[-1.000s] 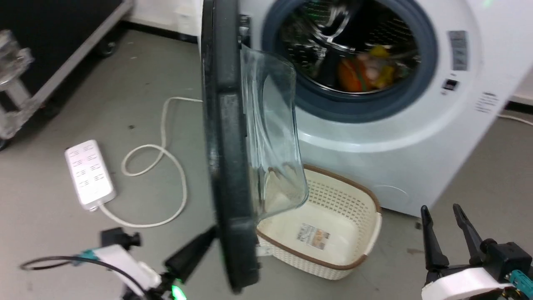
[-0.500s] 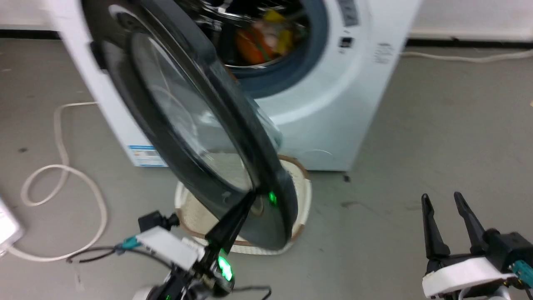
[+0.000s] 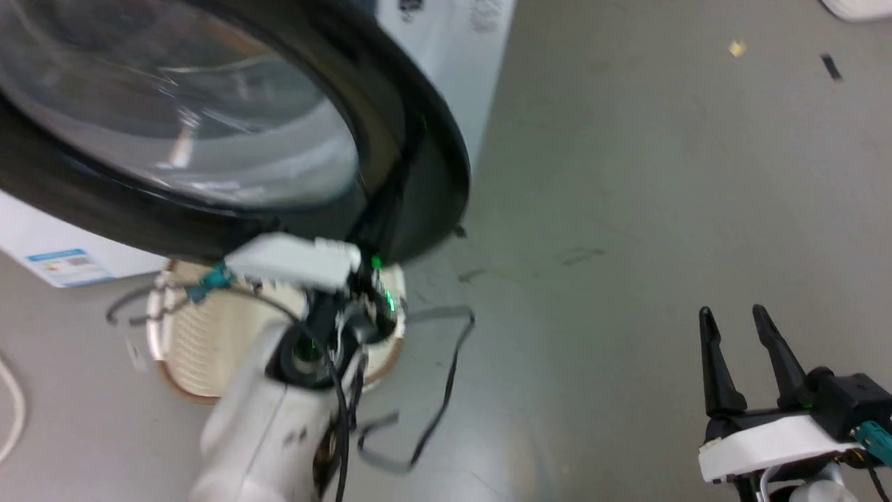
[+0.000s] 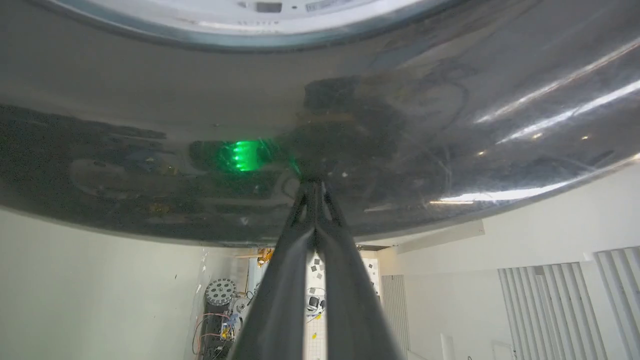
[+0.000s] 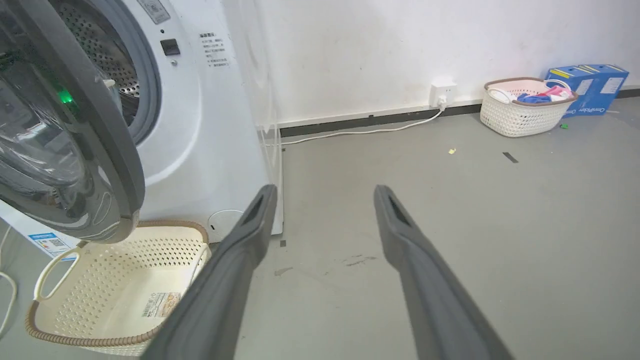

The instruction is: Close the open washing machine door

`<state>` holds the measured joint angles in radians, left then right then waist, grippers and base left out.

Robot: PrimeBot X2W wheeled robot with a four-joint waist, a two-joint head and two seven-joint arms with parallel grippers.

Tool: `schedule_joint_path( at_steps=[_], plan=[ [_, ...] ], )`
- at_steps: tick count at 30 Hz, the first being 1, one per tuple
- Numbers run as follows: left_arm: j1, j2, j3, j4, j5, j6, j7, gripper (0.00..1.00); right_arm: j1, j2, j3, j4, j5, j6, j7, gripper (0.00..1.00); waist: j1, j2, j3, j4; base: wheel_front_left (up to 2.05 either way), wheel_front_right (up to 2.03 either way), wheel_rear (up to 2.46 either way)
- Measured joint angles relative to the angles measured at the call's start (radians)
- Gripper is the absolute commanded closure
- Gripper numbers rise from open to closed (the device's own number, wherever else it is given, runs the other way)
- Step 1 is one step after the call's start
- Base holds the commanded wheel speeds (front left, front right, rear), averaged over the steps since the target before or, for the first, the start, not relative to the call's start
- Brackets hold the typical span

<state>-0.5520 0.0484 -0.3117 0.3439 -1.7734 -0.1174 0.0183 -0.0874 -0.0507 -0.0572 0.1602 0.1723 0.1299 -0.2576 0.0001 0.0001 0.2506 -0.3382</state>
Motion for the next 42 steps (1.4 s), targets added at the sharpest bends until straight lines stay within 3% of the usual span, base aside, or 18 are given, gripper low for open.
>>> schedule_joint_path(
  at_steps=[7, 13, 21, 28, 29, 30, 31, 33, 36, 39, 40, 42],
  plan=[
    [-0.181, 0.0, 0.007, 0.152, -0.016, -0.002, -0.078, 1.0, -0.02, 0.0, 0.015, 0.001, 0.016, 0.0, 0.0, 0.0, 0.0001, 0.0, 0.054, -0.048, 0.0, 0.0, 0.0],
    [-0.198, 0.0, 0.002, 0.17, 0.006, -0.008, -0.078, 1.0, -0.02, 0.0, 0.012, -0.001, 0.023, 0.0, 0.0, 0.0, 0.0, 0.0, 0.041, -0.024, 0.0, 0.0, 0.0],
    [-0.007, 0.017, -0.036, 0.006, 0.121, -0.009, -0.094, 1.0, -0.014, 0.0, 0.012, -0.034, 0.017, 0.0, 0.0, 0.0, -0.0002, -0.0001, -0.016, 0.062, 0.0, 0.0, 0.0],
    [0.203, 0.126, -0.069, -0.214, 0.387, -0.009, -0.258, 1.0, 0.029, 0.0, 0.013, -0.062, -0.007, 0.0, 0.0, 0.0, -0.0002, -0.0001, -0.085, 0.17, 0.0, 0.0, 0.0],
    [0.232, 0.139, -0.061, -0.235, 0.426, -0.009, -0.267, 0.76, 0.037, 0.0, 0.015, -0.066, -0.01, 0.0, 0.0, 0.0, -0.0002, -0.0001, -0.096, 0.186, 0.0, 0.0, 0.0],
    [0.265, 0.149, -0.048, -0.254, 0.46, -0.009, -0.272, 0.17, 0.045, 0.0, 0.016, -0.068, -0.014, 0.0, 0.0, 0.0, -0.0002, 0.0, -0.107, 0.201, 0.0, 0.0, 0.0],
    [0.296, 0.158, -0.032, -0.265, 0.502, -0.009, -0.275, 0.0, 0.053, 0.0, 0.017, -0.072, -0.016, 0.0, 0.0, 0.0, -0.0003, -0.0001, -0.118, 0.217, 0.0, 0.0, 0.0],
    [0.358, 0.164, 0.045, -0.272, 0.615, -0.009, -0.275, 0.0, 0.068, 0.0, 0.018, -0.076, -0.016, 0.0, 0.0, 0.0, -0.0003, -0.0001, -0.139, 0.248, 0.0, 0.0, 0.0],
    [0.433, 0.192, 0.127, -0.276, 0.895, -0.009, -0.276, 0.0, 0.082, 0.0, 0.032, -0.074, -0.031, 0.0, 0.0, 0.0, -0.0003, -0.0001, -0.17, 0.289, 0.0, 0.0, 0.0],
    [0.491, 0.168, 0.203, -0.295, 1.141, 0.02, -0.276, 0.0, 0.086, 0.0, 0.043, -0.075, -0.035, 0.0, 0.0, 0.0, -0.0003, -0.0001, -0.196, 0.324, 0.0, 0.0, 0.0],
    [0.519, 0.137, 0.23, -0.306, 1.254, 0.039, -0.276, 0.0, 0.091, 0.0, 0.047, -0.076, -0.04, 0.0, 0.0, 0.0, -0.0003, -0.0001, -0.21, 0.343, 0.0, 0.0, 0.0],
    [0.533, 0.136, 0.225, -0.306, 1.315, 0.042, -0.276, 0.0, 0.093, 0.0, 0.048, -0.076, -0.042, 0.0, 0.0, 0.0, -0.0003, -0.0001, -0.216, 0.351, 0.0, 0.0, 0.0]
  ],
)
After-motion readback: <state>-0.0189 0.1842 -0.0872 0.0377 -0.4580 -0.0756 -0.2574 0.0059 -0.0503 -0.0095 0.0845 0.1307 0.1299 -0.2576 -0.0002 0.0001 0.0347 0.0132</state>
